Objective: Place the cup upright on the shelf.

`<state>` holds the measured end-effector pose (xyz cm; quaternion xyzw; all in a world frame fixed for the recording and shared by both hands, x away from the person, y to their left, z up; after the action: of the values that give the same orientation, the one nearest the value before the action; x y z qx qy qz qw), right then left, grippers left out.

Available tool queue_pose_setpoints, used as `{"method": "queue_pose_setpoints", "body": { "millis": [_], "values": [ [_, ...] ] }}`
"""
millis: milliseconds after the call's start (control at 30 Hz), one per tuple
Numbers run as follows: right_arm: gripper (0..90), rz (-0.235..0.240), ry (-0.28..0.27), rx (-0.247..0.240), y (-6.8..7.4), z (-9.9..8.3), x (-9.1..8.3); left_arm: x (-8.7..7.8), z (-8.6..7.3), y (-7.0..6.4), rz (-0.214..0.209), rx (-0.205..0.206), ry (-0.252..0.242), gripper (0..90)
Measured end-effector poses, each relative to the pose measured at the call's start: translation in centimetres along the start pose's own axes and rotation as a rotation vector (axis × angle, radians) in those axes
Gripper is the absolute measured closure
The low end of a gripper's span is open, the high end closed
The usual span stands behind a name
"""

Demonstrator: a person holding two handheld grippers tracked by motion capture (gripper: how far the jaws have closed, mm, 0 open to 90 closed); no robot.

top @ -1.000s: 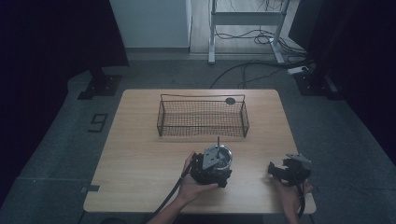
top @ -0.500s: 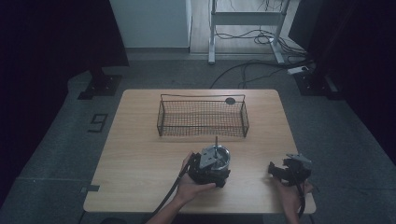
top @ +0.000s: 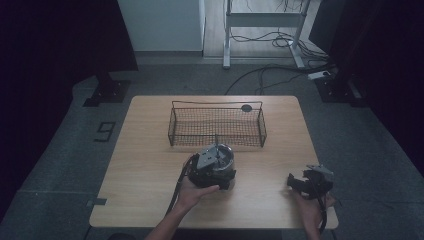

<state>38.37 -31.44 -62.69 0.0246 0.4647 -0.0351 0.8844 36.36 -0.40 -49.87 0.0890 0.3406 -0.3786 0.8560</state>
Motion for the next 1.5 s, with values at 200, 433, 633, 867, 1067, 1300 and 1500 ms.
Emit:
{"method": "queue_pose_setpoints", "body": {
  "millis": [200, 433, 633, 867, 1067, 1300, 1500],
  "values": [
    [0.0, -0.001, 0.0, 0.001, 0.0, 0.0, 0.0, -1.0, 0.5, 0.9, 0.025, 0.027, -0.005, 3.9],
    [0.1, -0.001, 0.0, 0.001, 0.0, 0.0, 0.0, -1.7, 1.4, 1.7, 0.029, 0.045, -0.02, 3.9],
    [0.0, -0.003, 0.0, 0.003, 0.0, 0.0, 0.0, -2.2, 2.1, 2.8, 0.042, 0.024, -0.03, 3.9],
    [0.0, -0.003, 0.0, 0.002, 0.0, 0.0, 0.0, -2.3, 2.9, 4.4, 0.064, 0.013, -0.038, 3.9],
    [0.0, -0.004, 0.001, 0.004, -0.1, 0.0, 0.0, -2.4, 3.6, 5.3, 0.063, 0.005, -0.047, 3.9],
    [0.0, -0.005, 0.002, 0.006, -0.1, 0.0, 0.0, -2.7, 4.8, 6.4, 0.071, -0.003, -0.06, 4.0],
    [0.0, -0.005, 0.001, 0.006, -0.1, 0.0, 0.0, -3.0, 5.6, 6.5, 0.078, 0.003, -0.066, 3.9]
  ]
}}
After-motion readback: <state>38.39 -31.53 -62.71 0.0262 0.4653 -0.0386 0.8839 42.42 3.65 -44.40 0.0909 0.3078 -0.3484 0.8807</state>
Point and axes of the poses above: each handheld gripper's, and its own axes: x roughly forward along the jaws, z roughly out of its top, y roughly to its left, the point moved 10 cm from there along x, roughly forward along the jaws, and after that the axes turned 11 degrees about y, right-handed, at the moved point
